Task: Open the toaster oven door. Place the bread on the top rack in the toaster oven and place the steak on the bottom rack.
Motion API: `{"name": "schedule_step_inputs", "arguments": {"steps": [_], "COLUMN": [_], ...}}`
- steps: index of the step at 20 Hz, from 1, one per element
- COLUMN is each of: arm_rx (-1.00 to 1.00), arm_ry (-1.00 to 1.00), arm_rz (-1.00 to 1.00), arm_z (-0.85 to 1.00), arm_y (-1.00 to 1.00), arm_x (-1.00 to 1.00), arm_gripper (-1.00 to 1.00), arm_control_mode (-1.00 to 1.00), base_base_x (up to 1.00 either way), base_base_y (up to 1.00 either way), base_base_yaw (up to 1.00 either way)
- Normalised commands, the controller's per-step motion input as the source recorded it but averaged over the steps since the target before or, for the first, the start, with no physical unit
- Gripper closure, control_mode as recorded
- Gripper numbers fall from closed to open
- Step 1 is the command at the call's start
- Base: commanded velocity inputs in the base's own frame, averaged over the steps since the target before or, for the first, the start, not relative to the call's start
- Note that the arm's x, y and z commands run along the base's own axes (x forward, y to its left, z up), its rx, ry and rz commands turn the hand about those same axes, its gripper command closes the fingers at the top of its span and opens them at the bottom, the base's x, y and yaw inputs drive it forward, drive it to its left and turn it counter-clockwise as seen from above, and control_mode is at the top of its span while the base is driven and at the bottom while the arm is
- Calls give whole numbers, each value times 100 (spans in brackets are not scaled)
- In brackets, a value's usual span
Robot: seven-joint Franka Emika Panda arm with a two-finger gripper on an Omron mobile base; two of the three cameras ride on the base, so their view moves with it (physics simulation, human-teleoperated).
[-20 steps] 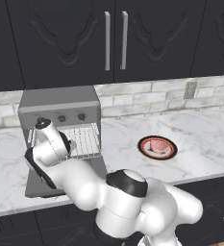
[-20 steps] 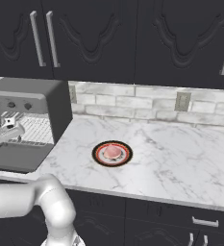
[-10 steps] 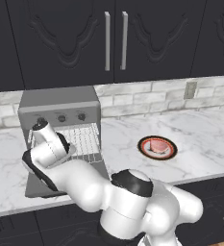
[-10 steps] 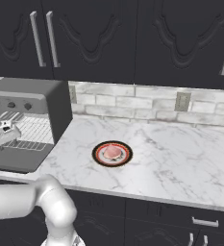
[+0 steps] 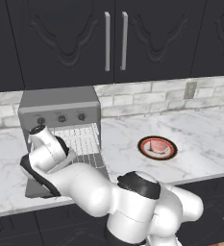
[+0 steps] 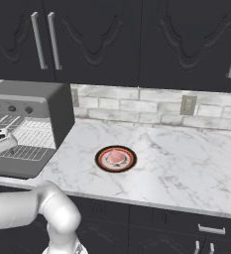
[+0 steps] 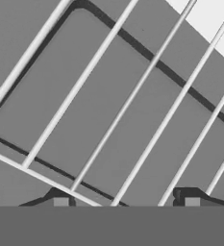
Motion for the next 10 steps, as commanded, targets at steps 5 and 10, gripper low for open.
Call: {"name": "schedule_step_inputs", "arguments": {"steps": [5,10], "arm_rx": [1,0], "arm_ry": [11,16], "arm_rz": [0,0], "arm_z": [-74,-78], "arm_y": [-6,-9], "arm_x": [-68,-64], "arm_gripper": [100,100], "arm_control_mode": [-100,-100], "base_base_x": [0,0], "base_base_y": [0,0], "base_base_yaw": [0,0]}}
